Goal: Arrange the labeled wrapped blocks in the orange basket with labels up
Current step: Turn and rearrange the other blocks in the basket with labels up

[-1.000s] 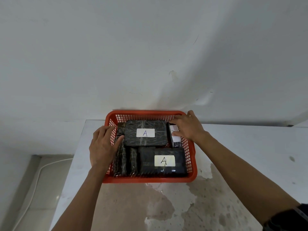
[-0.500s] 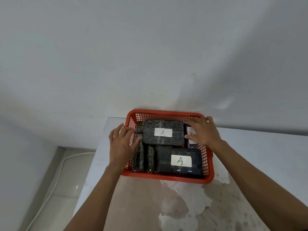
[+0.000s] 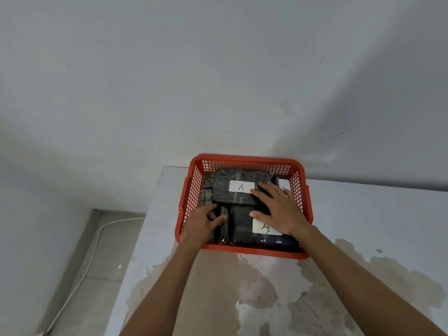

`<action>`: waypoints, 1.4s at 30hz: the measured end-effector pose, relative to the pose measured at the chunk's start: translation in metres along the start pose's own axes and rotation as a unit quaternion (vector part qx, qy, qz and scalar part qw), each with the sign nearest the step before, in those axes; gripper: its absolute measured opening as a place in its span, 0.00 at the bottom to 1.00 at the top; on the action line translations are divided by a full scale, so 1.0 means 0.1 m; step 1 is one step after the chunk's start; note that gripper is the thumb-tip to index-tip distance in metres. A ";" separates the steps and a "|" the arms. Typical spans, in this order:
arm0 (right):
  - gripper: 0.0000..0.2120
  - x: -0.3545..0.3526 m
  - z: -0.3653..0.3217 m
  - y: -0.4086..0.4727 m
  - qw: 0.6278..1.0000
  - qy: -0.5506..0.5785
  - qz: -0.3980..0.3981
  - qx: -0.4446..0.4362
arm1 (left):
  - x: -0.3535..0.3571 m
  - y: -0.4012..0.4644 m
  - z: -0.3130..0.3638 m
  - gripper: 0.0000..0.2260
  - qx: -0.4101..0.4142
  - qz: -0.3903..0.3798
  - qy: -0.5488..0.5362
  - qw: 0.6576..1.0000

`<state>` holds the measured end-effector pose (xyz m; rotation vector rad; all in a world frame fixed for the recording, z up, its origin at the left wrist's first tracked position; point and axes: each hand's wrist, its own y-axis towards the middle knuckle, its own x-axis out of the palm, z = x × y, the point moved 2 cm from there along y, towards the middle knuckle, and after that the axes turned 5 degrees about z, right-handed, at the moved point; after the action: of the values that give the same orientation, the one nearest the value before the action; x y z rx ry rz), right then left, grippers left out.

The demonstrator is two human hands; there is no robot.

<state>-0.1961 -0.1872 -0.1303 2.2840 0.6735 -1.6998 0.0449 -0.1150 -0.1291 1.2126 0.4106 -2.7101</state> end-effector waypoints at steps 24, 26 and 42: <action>0.35 0.09 0.02 0.01 0.999 0.034 0.004 0.011 | -0.02 0.03 0.07 0.17 -0.012 0.029 -0.050 0.998; 0.35 0.09 0.03 0.01 0.999 0.037 0.003 0.012 | -0.03 0.03 0.07 0.15 -0.009 0.041 -0.046 0.998; 0.35 0.08 0.02 0.01 0.999 0.033 -0.011 0.016 | -0.03 0.05 0.02 0.13 0.038 -0.036 -0.091 0.994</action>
<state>-0.1952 -0.1872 -0.1388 2.3724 0.6938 -1.6620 0.0468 -0.1201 -0.1265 0.9743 0.3356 -2.8904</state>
